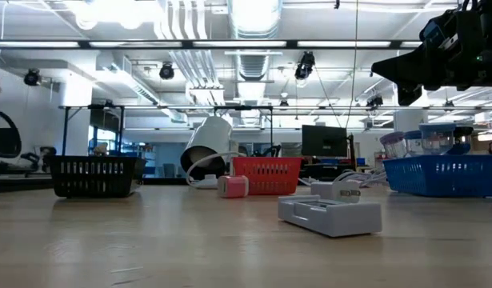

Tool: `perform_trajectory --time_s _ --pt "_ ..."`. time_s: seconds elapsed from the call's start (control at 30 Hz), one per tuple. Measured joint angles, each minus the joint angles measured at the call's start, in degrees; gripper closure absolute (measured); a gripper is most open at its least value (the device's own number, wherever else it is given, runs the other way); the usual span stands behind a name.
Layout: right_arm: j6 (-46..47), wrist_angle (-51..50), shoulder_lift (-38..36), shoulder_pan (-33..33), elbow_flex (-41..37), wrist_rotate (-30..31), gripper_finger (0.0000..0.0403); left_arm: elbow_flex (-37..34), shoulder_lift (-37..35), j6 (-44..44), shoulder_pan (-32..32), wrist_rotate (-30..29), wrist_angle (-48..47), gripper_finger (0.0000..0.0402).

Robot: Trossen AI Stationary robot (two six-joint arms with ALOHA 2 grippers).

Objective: Pick & Place Office items
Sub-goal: Put the blue charger adapter into the black basket

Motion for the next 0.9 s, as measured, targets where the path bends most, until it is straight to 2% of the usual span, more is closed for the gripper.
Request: perform_trajectory --time_s 0.17,0.33,0.47,0.67,0.9 --pt "-0.01 0.07 0.0 0.0 0.0 0.01 0.039 -0.3 -8.27 5.65 1.64 -0.02 -4.8 0.0284" --pt "-0.03 0.02 0.0 0.01 0.0 0.01 0.039 -4.76 -15.43 9.15 4.21 0.51 -6.12 0.0284" --pt "-0.05 0.02 0.0 0.02 0.0 0.01 0.039 -10.91 -22.02 6.24 7.8 0.83 -6.4 0.0284" --pt "-0.07 0.0 0.09 0.01 0.0 0.01 0.039 -24.98 -32.37 3.8 9.0 5.84 -1.74 0.0284" --pt "-0.07 -0.01 0.09 0.0 0.0 0.04 0.039 -37.2 -41.43 -7.44 9.0 7.94 -1.33 0.0284"
